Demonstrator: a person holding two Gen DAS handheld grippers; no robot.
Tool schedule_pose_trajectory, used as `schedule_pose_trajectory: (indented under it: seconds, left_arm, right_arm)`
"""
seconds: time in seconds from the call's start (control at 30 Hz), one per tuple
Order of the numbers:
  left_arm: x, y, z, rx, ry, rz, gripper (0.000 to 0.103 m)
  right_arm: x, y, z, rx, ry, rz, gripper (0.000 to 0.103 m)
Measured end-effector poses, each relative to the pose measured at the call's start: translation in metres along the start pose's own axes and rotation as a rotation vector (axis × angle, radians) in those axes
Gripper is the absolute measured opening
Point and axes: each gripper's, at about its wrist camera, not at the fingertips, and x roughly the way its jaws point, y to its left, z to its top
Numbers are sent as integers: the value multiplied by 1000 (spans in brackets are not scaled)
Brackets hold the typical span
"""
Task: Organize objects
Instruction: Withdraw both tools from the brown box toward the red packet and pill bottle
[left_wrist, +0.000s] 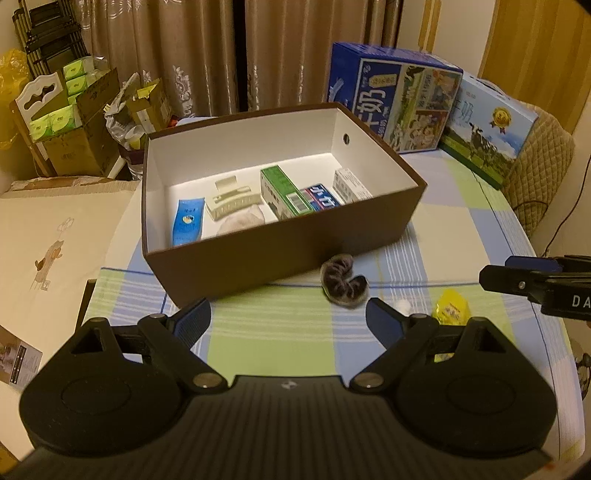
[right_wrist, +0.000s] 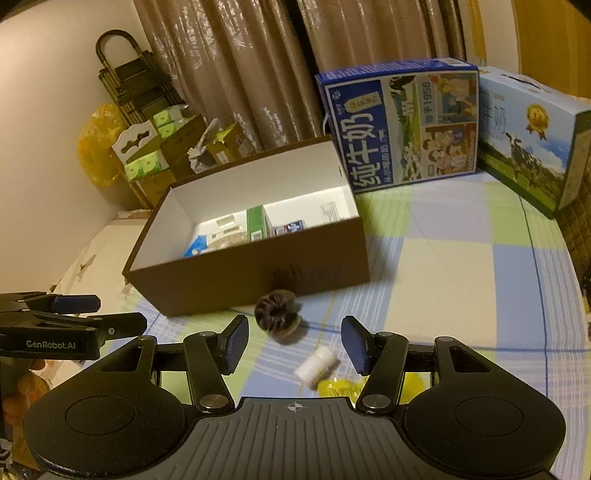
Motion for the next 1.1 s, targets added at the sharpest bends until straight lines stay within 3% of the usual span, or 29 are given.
schedule_pose_trajectory:
  seconds: [0.5,1.1]
  left_arm:
    - [-9,-30,-51,23,71,-10,89]
    - [13,-69,-78,52,159,-46,89]
  right_arm:
    - [-38,-30,-51,61,46,-43,53]
    - [-49,-65,-88,132,116,-100,53]
